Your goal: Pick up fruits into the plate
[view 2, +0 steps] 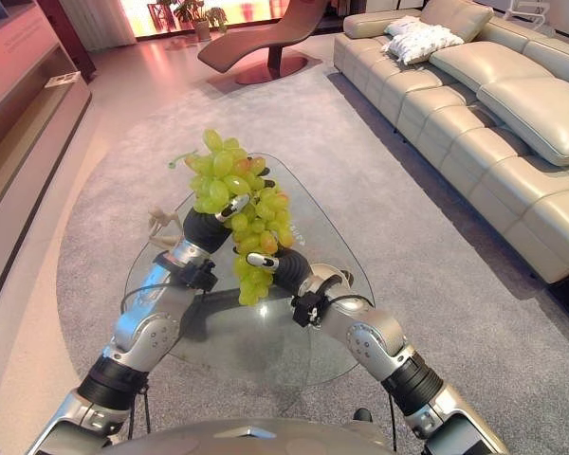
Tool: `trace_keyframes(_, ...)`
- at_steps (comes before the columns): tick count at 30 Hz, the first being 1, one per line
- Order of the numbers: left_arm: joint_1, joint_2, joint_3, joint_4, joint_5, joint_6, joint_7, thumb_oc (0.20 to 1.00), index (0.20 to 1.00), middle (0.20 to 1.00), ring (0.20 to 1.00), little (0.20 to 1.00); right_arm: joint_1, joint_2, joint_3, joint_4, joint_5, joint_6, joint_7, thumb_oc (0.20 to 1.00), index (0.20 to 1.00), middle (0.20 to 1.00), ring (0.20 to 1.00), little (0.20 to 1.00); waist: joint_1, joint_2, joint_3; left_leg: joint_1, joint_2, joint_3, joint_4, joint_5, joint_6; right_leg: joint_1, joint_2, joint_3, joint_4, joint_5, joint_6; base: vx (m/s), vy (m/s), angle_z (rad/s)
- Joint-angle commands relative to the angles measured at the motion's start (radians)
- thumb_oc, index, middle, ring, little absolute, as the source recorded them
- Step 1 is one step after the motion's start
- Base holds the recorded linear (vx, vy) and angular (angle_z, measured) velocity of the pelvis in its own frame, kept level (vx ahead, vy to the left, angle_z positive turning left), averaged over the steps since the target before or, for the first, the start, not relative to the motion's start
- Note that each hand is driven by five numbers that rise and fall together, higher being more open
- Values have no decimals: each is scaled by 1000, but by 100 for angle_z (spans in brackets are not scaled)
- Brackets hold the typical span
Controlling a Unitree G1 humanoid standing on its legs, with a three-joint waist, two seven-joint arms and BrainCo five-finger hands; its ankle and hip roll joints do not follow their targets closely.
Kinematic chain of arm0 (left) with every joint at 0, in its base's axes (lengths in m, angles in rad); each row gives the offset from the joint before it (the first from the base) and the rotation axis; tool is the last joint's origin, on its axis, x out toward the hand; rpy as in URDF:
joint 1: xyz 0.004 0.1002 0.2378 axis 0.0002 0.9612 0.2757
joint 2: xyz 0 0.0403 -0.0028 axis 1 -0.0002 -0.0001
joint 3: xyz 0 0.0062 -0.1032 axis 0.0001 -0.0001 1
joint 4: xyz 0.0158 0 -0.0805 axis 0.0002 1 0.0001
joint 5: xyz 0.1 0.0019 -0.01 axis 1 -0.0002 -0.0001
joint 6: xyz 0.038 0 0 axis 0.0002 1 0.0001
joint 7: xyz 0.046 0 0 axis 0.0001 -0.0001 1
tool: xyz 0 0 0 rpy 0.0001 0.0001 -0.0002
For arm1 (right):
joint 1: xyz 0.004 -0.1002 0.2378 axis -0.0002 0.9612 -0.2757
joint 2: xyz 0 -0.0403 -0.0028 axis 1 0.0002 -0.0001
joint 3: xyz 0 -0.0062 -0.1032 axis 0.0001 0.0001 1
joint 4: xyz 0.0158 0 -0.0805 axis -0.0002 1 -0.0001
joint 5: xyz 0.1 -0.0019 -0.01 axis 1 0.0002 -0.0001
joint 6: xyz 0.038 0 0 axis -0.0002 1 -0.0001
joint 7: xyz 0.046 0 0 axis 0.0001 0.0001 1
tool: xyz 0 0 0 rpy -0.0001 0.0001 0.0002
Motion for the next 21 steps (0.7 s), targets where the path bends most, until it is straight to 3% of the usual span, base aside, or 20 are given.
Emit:
trace_keyframes(1, -130, -5, -64, 15, 29, -54, 7, 200, 200, 200, 200, 200, -135, 145, 26, -148, 69, -111, -23, 200, 200, 200, 200, 200, -5, -38, -4, -14, -7, 4, 44, -65, 30, 42, -64, -88, 71, -68, 14, 3, -5, -4)
trace_keyframes(9, -126, -5, -80, 12, 43, -57, 29, 200, 200, 200, 200, 200, -134, 160, 21, -159, 65, -154, -76, 200, 200, 200, 200, 200, -8, -32, -2, -14, -7, 8, 41, -64, 30, 39, -64, -86, 66, -61, 18, 3, 1, -3)
trace_keyframes(21, -120, 3, -78, 1, 43, -21, 21, 200, 200, 200, 200, 200, -125, 147, 2, -170, 88, -150, -88, 200, 200, 200, 200, 200, -7, -31, 0, -12, -9, 0, 33, -60, 34, 40, -57, -83, 71, -67, 14, 0, 0, 0)
